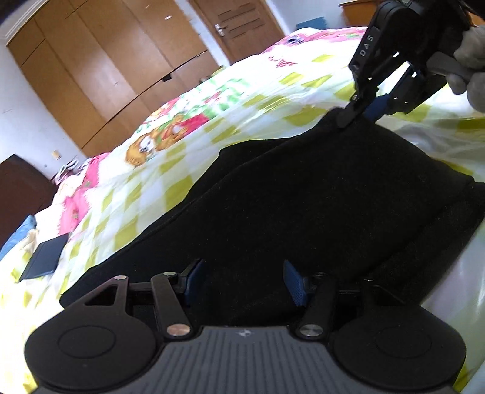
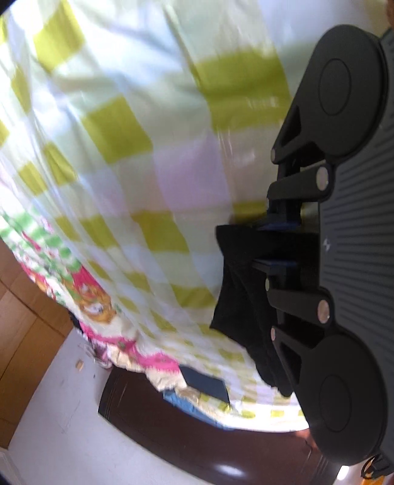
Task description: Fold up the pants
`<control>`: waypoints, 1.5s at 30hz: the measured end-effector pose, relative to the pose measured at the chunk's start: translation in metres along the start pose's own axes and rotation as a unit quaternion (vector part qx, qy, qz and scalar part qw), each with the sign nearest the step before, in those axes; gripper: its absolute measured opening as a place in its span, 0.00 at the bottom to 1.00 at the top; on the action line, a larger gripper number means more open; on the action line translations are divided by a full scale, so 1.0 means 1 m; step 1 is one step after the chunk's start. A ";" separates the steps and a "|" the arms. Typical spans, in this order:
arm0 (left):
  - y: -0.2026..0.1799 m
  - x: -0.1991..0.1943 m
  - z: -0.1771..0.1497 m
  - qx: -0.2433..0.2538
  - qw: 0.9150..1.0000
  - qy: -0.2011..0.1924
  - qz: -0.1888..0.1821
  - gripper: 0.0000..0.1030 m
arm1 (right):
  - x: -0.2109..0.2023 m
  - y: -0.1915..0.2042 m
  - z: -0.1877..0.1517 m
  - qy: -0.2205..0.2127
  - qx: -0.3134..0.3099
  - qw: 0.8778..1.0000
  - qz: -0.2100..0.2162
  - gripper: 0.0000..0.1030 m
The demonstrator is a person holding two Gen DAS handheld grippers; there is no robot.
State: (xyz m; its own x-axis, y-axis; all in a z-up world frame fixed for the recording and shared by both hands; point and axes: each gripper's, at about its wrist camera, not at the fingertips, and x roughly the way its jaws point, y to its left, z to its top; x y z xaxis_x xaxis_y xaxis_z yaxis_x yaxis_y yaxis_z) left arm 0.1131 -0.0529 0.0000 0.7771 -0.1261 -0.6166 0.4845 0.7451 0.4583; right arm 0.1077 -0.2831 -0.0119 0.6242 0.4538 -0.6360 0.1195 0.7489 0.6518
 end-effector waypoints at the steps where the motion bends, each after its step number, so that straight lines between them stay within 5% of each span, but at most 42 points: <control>1: -0.001 0.000 0.002 0.001 1.000 -0.003 0.002 0.67 | -0.008 0.003 0.003 -0.019 -0.015 0.999 -0.026 0.19; 4: 0.002 0.001 0.009 -0.004 1.000 -0.010 0.009 0.67 | -0.026 0.026 0.014 -0.060 -0.067 0.996 -0.007 0.19; 6: 0.003 0.003 0.011 -0.011 1.000 -0.007 0.007 0.67 | -0.011 0.050 0.020 -0.026 -0.093 0.994 0.053 0.19; 10: -0.001 0.007 0.012 0.003 1.000 -0.005 0.013 0.68 | 0.054 0.072 0.019 0.062 -0.095 0.989 0.099 0.19; 14: 0.002 0.005 0.009 -0.004 1.000 0.004 0.012 0.69 | 0.090 0.055 0.031 0.075 -0.073 0.994 0.034 0.00; 17: 0.003 0.005 0.007 -0.001 1.000 0.006 0.016 0.72 | 0.079 0.049 0.044 0.038 -0.079 0.996 -0.003 0.09; 20: 0.003 0.005 0.007 -0.005 1.000 0.005 0.018 0.72 | 0.045 0.054 0.044 0.013 -0.104 0.994 0.018 0.09; 23: 0.001 0.005 0.008 -0.004 1.000 0.005 0.023 0.72 | 0.028 0.058 0.028 0.038 -0.129 0.990 0.051 0.09; 28: -0.006 0.004 0.007 0.017 0.999 0.008 0.035 0.73 | 0.048 0.035 0.016 0.051 -0.098 0.993 -0.027 0.00; 32: -0.001 -0.005 0.002 0.025 0.998 0.016 0.050 0.73 | -0.003 0.028 0.012 0.000 -0.060 0.998 0.003 0.17; 36: 0.008 -0.018 -0.004 0.010 0.998 0.015 0.060 0.73 | -0.040 0.013 -0.014 0.005 -0.031 0.999 0.030 0.28; 45: 0.011 -0.034 -0.025 -0.009 0.998 0.040 0.055 0.73 | -0.017 -0.014 -0.055 0.054 0.064 0.994 0.068 0.40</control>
State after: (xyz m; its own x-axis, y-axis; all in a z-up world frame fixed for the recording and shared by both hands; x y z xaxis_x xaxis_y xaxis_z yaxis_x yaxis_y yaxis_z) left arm 0.0814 -0.0239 0.0099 0.7897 0.0094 -0.6134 0.3905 0.7635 0.5144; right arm 0.0526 -0.2749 -0.0328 0.5558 0.6003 -0.5751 0.1417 0.6132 0.7771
